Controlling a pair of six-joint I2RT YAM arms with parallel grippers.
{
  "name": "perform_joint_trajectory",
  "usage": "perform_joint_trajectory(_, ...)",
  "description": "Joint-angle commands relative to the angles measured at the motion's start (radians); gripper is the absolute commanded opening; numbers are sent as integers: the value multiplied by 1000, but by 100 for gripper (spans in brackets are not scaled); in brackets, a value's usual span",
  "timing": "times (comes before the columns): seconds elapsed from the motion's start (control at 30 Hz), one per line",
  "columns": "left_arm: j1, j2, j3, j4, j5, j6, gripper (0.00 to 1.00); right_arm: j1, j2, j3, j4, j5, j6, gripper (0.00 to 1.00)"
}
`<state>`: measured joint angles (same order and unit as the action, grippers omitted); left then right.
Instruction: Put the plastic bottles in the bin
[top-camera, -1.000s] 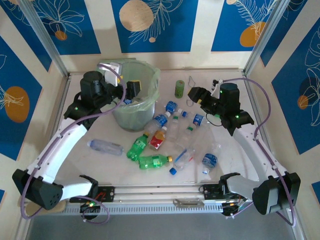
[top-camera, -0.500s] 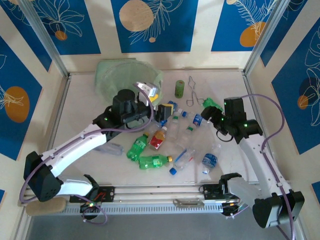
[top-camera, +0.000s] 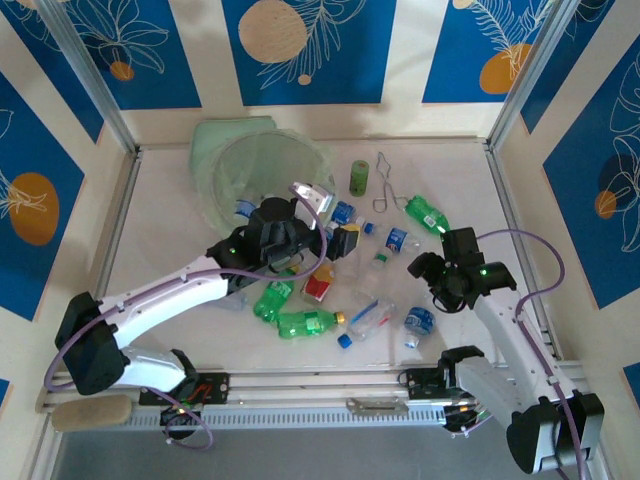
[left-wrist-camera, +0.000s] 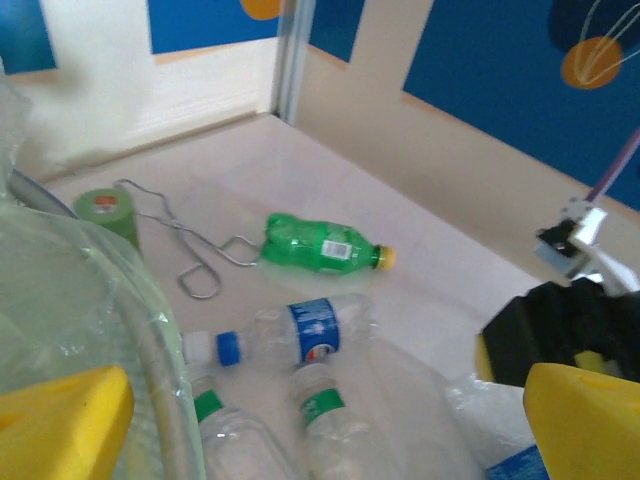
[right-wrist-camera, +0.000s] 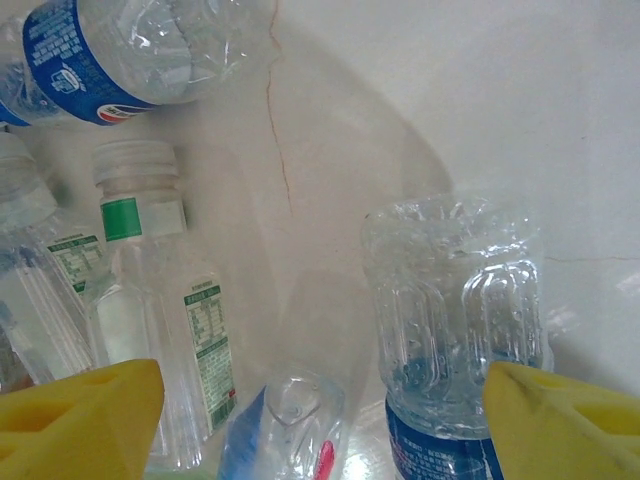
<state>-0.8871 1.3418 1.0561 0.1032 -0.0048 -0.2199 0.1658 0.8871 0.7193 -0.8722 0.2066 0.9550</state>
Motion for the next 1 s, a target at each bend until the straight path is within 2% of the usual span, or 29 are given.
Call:
perform_joint_trajectory(0.0, 21, -28, -2, -94, -98, 77, 100, -4, 19, -6, 0, 16, 14, 84)
perform_joint_trajectory(0.3, 63, -75, -17, -139, -175, 130, 100, -11, 32, -18, -53, 80, 16, 84)
perform_joint_trajectory(0.53, 79, -134, 13, -195, -229, 183, 100, -10, 73, -54, -55, 62, 24, 84)
perform_joint_trajectory(0.73, 86, -184, 63, -222, -236, 214, 100, 30, 105, -84, -47, 63, 40, 82)
perform_joint_trajectory(0.97, 100, -190, 49, -204, -206, 171, 100, 62, 167, -128, 13, 56, 63, 81)
